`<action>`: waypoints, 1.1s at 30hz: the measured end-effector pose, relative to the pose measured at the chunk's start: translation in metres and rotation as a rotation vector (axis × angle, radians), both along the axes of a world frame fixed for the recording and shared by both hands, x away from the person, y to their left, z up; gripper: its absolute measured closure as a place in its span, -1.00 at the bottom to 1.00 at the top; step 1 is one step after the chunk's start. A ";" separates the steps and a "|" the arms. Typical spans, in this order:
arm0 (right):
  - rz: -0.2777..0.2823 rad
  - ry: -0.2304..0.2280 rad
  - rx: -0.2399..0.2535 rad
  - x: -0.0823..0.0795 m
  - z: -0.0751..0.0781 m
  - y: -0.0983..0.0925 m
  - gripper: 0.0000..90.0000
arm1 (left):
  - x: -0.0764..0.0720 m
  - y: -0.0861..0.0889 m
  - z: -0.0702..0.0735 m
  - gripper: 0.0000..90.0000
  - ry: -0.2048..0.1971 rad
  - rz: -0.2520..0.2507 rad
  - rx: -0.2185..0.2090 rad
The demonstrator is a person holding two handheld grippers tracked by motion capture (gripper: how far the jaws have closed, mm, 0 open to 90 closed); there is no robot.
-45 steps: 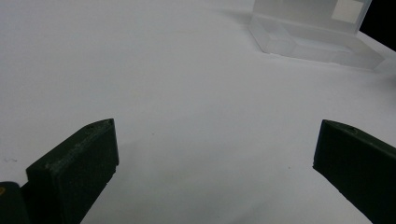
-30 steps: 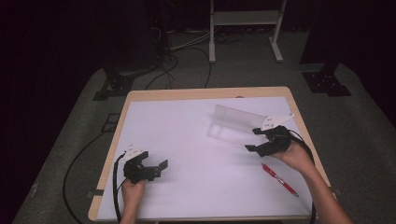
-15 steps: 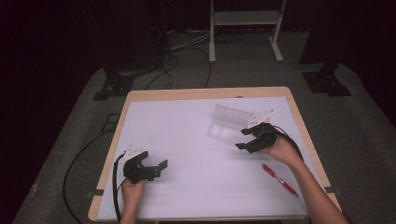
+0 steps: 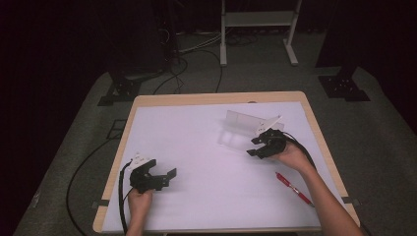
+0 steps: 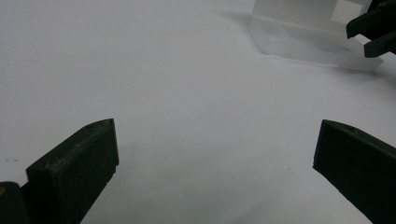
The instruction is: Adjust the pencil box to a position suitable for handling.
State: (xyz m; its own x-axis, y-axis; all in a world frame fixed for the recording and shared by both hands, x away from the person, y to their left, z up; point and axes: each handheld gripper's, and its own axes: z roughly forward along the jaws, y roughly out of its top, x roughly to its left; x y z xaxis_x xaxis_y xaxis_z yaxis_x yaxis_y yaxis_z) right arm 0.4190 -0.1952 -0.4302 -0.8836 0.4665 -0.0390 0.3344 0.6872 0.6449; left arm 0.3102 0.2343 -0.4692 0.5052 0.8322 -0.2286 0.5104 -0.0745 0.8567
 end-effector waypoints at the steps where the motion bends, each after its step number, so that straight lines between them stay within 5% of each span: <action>1: 0.000 0.000 0.000 0.000 0.000 0.000 0.06 | 0.000 0.000 0.000 -1.00 0.000 0.000 0.000; 26: 0.002 0.076 -0.040 0.013 -0.024 0.002 0.83 | 0.000 0.000 0.000 -1.00 0.006 0.004 -0.003; 33: 0.026 0.052 -0.042 0.013 -0.025 0.004 0.88 | 0.000 0.000 0.000 -1.00 0.006 0.003 -0.002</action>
State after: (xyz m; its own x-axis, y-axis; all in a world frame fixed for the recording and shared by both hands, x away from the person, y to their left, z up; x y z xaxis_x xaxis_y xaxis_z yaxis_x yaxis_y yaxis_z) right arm 0.4320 -0.1917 -0.4550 -0.8968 0.4424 -0.0118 0.3484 0.7222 0.5975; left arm 0.3104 0.2345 -0.4693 0.5011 0.8332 -0.2337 0.5161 -0.0710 0.8536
